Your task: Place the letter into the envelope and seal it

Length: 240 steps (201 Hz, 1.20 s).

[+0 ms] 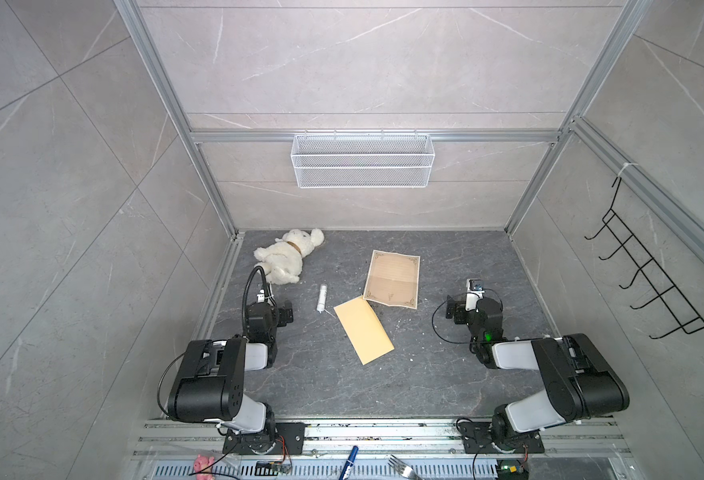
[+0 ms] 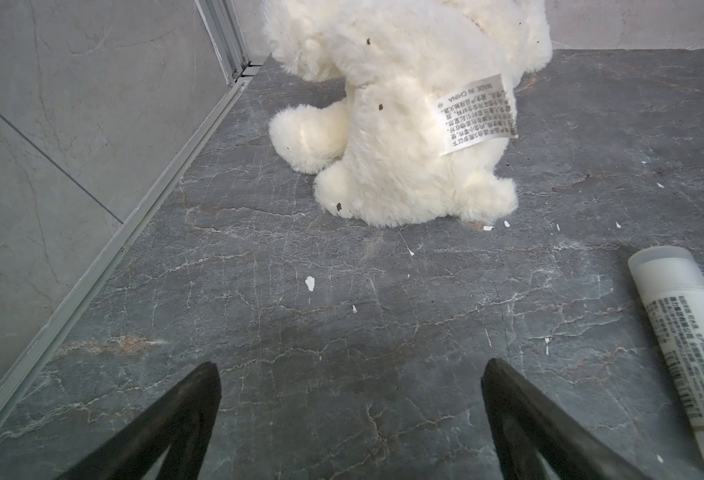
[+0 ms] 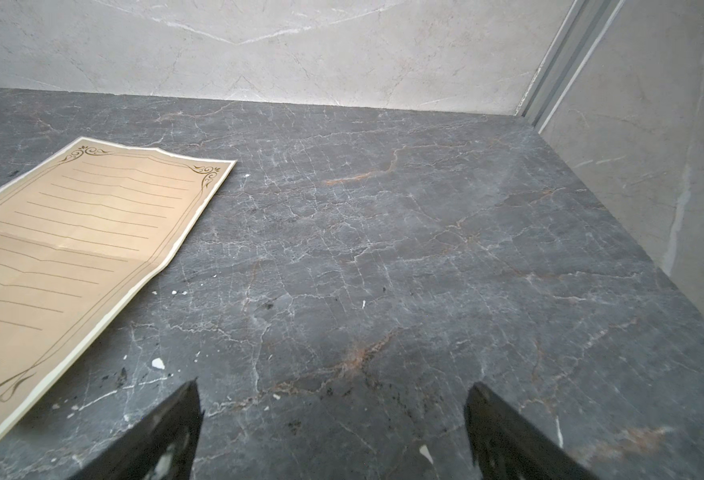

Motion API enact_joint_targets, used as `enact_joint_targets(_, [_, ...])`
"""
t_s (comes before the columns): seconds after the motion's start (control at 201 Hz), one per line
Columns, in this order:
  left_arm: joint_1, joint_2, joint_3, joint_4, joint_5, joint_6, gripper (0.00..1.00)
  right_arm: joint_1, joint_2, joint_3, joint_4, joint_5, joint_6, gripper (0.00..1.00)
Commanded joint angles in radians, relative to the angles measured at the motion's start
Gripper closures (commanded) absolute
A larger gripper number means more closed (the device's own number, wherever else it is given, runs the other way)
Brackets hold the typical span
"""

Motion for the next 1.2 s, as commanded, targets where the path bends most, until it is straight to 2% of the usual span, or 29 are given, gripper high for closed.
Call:
enact_joint_targets(0.0, [0.007, -0.003, 0.019, 0.031, 0.014, -0.014, 0.00, 0.000, -0.001, 0.019, 0.014, -0.011, -0.001, 0.01])
enact_joint_targets(0.294, [0.007, -0.003, 0.019, 0.030, 0.015, -0.014, 0.00, -0.002, -0.005, 0.015, 0.017, -0.012, -0.001, 0.01])
enact_joint_targets(0.378, [0.007, -0.003, 0.019, 0.030, 0.015, -0.014, 0.00, -0.001, -0.019, 0.020, 0.007, 0.019, -0.003, 0.01])
enact_joint_targets(0.503, [0.008, -0.003, 0.019, 0.030, 0.015, -0.014, 0.00, 0.000, -0.120, 0.096, -0.231, 0.053, 0.013, 0.01])
enact_joint_targets(0.602, [0.007, -0.003, 0.019, 0.030, 0.014, -0.014, 0.00, 0.000, -0.188, 0.152, -0.354, 0.050, 0.009, 0.01])
enact_joint_targets(0.792, [0.007, -0.003, 0.019, 0.032, 0.014, -0.014, 0.00, 0.000, -0.342, 0.242, -0.577, 0.046, 0.105, 0.01])
enact_joint_targets(0.906, [0.008, -0.003, 0.019, 0.030, 0.013, -0.014, 0.00, -0.001, -0.442, 0.269, -0.650, -0.010, 0.190, 0.01])
enact_joint_targets(1.021, [0.007, -0.003, 0.019, 0.032, 0.015, -0.015, 0.00, 0.000, -0.527, 0.308, -0.729, -0.091, 0.221, 0.01])
enact_joint_targets(1.19, [0.007, -0.003, 0.019, 0.031, 0.014, -0.015, 0.00, 0.000, -0.586, 0.379, -0.896, -0.176, 0.280, 0.01])
